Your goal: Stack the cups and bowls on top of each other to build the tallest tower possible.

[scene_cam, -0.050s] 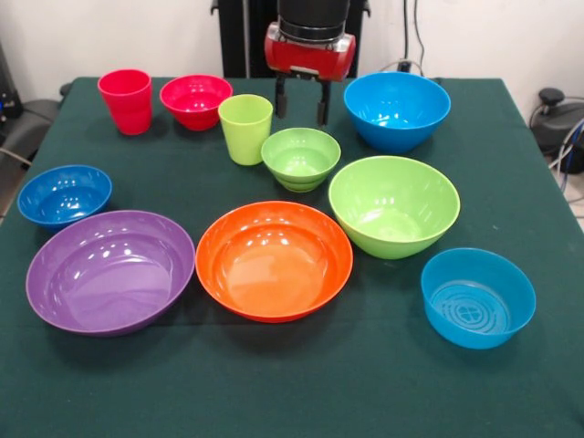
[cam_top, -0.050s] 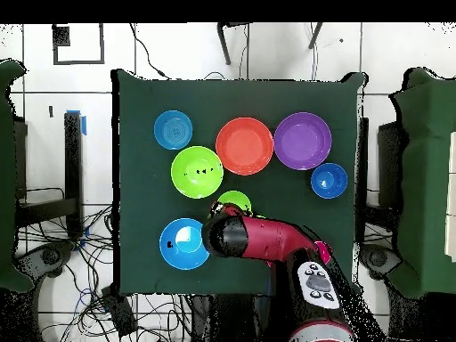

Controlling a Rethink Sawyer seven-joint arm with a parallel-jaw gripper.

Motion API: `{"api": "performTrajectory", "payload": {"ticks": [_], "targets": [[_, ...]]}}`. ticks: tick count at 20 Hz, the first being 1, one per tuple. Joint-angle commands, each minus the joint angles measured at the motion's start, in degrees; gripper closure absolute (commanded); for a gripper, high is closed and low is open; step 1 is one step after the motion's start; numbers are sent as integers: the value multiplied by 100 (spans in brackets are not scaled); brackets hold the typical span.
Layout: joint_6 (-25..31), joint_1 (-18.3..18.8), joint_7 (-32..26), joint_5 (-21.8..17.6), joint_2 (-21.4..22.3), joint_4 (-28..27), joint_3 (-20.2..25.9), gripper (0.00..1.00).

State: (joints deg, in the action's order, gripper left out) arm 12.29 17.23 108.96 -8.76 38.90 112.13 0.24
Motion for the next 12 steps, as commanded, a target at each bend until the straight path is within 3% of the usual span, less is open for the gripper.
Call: {"api": "performTrajectory", "payload": {"ticks": [1,5,12], "targets": [[594,51,-71,-437,12,52,237,0],[588,123,-71,-506,54,134,286,0],[-33,86,135,-821,-207,198,85,0]]}}
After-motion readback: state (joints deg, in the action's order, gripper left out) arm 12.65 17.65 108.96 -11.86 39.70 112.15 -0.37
